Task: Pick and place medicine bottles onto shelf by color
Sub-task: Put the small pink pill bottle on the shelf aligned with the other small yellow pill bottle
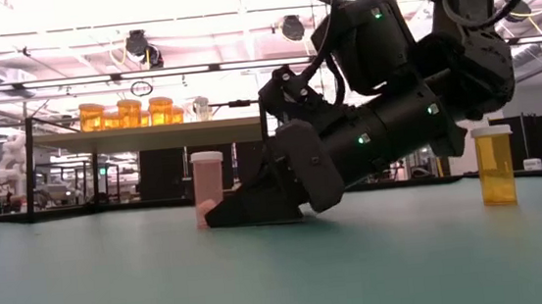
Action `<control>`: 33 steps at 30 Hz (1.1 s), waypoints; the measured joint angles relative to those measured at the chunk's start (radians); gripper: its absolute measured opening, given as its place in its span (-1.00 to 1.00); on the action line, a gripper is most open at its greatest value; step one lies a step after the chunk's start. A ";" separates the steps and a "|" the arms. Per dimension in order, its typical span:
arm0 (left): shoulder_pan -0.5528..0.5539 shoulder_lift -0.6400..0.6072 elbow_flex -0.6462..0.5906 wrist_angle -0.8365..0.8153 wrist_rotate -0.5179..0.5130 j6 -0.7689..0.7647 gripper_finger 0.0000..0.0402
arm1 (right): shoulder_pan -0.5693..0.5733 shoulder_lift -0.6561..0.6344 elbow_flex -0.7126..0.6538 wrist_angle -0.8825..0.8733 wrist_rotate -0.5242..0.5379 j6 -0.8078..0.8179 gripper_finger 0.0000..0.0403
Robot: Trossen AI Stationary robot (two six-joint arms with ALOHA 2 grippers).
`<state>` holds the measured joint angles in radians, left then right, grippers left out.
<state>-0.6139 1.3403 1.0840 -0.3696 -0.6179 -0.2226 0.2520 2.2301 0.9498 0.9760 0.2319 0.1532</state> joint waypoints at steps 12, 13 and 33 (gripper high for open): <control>0.051 0.000 0.000 -0.057 0.036 -0.127 0.39 | 0.003 -0.236 -0.001 -0.312 -0.026 -0.008 -0.57; 0.056 0.000 0.000 -0.048 0.037 -0.127 0.39 | 0.004 -0.258 -0.001 -0.331 -0.026 -0.006 -0.57; 0.211 0.101 0.000 -0.005 0.258 -0.122 0.39 | 0.022 -0.520 0.001 -0.767 -0.028 0.071 -0.57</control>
<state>-0.4026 1.4409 1.0843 -0.3747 -0.3596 -0.3450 0.2743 1.7105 0.9504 0.2087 0.2043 0.2239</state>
